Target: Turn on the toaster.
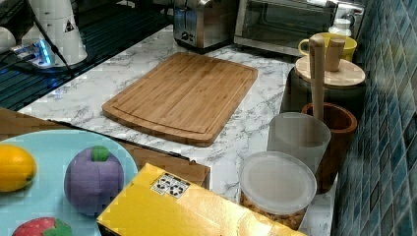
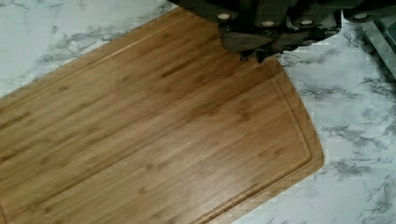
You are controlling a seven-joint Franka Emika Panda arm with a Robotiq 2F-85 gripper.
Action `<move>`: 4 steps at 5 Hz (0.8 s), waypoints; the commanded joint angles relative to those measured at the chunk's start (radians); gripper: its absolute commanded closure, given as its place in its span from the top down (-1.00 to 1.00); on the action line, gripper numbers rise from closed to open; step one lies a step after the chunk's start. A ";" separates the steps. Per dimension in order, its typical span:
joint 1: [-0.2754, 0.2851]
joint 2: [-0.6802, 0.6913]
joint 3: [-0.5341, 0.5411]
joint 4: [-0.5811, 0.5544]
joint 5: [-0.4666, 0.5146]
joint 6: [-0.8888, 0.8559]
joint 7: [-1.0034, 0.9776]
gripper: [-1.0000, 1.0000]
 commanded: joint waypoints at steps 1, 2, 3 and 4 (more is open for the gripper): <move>0.038 -0.176 0.048 -0.186 0.112 0.010 -0.125 -1.00; 0.055 -0.225 0.059 -0.242 0.154 0.013 -0.147 -1.00; 0.099 -0.275 0.060 -0.308 0.179 0.014 -0.191 -1.00; 0.112 -0.303 0.086 -0.354 0.186 0.013 -0.204 -1.00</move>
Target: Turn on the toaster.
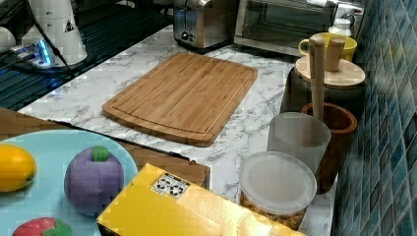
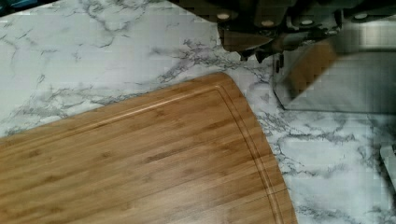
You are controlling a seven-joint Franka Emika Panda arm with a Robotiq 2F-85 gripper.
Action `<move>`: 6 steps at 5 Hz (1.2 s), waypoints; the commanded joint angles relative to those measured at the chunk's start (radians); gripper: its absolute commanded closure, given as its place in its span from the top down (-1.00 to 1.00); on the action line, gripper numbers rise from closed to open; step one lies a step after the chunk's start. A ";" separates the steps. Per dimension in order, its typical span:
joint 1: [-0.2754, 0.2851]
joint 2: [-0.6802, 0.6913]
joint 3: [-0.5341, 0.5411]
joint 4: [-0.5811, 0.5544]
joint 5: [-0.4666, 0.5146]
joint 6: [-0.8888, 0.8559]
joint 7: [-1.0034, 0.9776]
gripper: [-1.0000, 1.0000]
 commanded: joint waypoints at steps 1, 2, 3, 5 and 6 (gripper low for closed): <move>0.077 -0.132 0.022 -0.145 0.076 0.012 -0.087 -1.00; 0.094 -0.181 0.013 -0.194 0.082 -0.001 -0.100 -1.00; 0.130 -0.212 0.009 -0.223 0.081 -0.017 -0.124 -1.00; 0.150 -0.275 0.033 -0.263 0.151 -0.029 -0.246 -1.00; 0.214 -0.296 -0.023 -0.282 0.190 -0.020 -0.311 -1.00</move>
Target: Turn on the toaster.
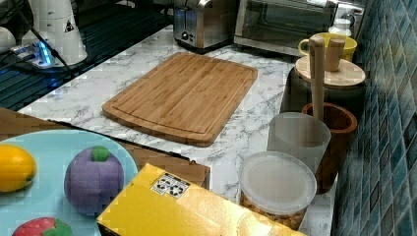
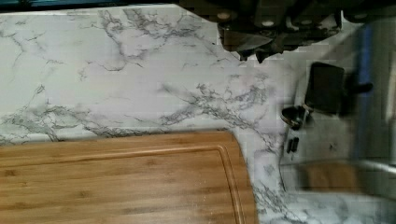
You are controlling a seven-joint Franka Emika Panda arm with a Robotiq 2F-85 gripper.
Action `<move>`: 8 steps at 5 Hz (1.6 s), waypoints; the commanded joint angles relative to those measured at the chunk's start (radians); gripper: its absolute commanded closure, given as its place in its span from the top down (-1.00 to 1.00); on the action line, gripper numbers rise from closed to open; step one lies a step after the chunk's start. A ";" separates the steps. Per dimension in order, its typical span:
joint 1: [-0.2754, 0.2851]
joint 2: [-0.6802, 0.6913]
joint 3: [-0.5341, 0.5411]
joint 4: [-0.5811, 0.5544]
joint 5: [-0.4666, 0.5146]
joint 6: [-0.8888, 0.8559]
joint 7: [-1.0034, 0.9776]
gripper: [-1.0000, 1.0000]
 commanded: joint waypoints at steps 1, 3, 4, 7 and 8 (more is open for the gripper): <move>0.189 -0.080 -0.092 -0.062 0.141 0.028 -0.116 -1.00; 0.138 -0.032 0.000 -0.046 0.180 0.184 0.008 -1.00; 0.122 0.026 0.000 0.002 0.190 0.200 0.062 -1.00; 0.111 0.188 0.015 0.095 0.105 0.291 0.224 -1.00; 0.052 0.211 0.035 0.115 0.094 0.292 0.253 -1.00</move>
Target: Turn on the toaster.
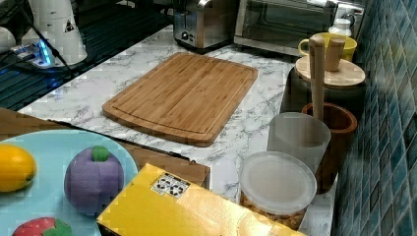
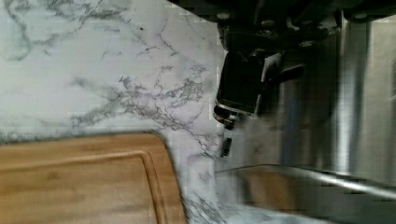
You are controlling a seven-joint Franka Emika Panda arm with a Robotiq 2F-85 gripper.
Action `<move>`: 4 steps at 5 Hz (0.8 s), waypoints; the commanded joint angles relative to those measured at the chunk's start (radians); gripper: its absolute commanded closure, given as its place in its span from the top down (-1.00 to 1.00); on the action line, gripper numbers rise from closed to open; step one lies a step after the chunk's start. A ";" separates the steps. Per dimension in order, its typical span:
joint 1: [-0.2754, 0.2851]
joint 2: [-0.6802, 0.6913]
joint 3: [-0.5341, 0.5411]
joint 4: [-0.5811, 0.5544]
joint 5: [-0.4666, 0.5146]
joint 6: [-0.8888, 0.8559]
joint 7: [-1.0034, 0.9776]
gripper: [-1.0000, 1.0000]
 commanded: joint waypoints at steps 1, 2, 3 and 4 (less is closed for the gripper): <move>-0.060 0.021 -0.020 0.108 -0.036 0.049 0.133 -1.00; -0.064 0.043 -0.044 0.078 -0.032 0.049 0.097 -1.00; -0.080 0.093 -0.065 0.057 -0.044 0.049 0.081 -1.00; -0.088 0.160 -0.078 0.058 -0.034 0.046 0.061 -1.00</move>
